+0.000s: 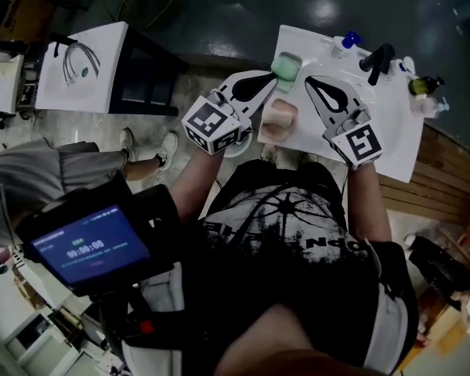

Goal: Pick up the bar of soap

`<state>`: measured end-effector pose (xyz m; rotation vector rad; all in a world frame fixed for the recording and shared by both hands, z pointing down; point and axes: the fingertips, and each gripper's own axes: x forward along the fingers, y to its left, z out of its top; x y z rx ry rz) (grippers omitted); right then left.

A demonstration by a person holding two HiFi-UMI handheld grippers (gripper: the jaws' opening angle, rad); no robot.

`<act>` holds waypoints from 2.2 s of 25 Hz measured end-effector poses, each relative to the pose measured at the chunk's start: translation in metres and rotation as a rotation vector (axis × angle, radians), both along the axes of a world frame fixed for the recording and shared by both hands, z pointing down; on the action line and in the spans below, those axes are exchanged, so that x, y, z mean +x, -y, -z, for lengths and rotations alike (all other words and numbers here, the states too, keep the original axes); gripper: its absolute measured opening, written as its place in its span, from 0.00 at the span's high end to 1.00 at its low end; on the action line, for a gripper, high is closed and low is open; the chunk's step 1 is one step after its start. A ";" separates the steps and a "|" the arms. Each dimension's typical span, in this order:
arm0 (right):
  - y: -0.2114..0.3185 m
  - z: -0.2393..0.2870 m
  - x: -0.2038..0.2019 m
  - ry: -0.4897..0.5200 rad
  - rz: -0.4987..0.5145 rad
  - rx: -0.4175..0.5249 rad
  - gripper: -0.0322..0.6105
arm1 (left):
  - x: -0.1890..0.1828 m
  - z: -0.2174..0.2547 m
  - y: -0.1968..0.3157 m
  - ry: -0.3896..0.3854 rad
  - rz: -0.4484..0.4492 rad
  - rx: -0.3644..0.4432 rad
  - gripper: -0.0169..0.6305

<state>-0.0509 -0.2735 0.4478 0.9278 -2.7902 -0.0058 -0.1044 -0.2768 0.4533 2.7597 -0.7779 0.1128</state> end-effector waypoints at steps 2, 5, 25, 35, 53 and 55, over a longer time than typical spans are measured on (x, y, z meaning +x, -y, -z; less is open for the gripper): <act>0.002 -0.002 0.000 -0.014 0.003 -0.003 0.93 | -0.001 -0.002 0.002 -0.001 0.008 -0.005 0.96; 0.002 -0.008 -0.001 -0.015 0.004 -0.044 0.93 | -0.005 -0.003 0.006 0.000 0.026 -0.014 0.96; 0.028 -0.085 -0.012 -0.119 0.013 -0.248 0.90 | -0.010 -0.074 0.031 0.110 -0.011 -0.196 0.95; 0.060 -0.166 -0.020 -0.291 0.055 -0.362 0.68 | -0.008 -0.146 0.063 0.128 -0.104 -0.408 0.82; 0.066 -0.243 -0.035 -0.505 0.179 -0.484 0.54 | 0.015 -0.221 0.072 0.108 -0.239 -0.748 0.64; 0.066 -0.242 -0.037 -0.505 0.187 -0.476 0.54 | 0.017 -0.220 0.071 0.106 -0.245 -0.753 0.64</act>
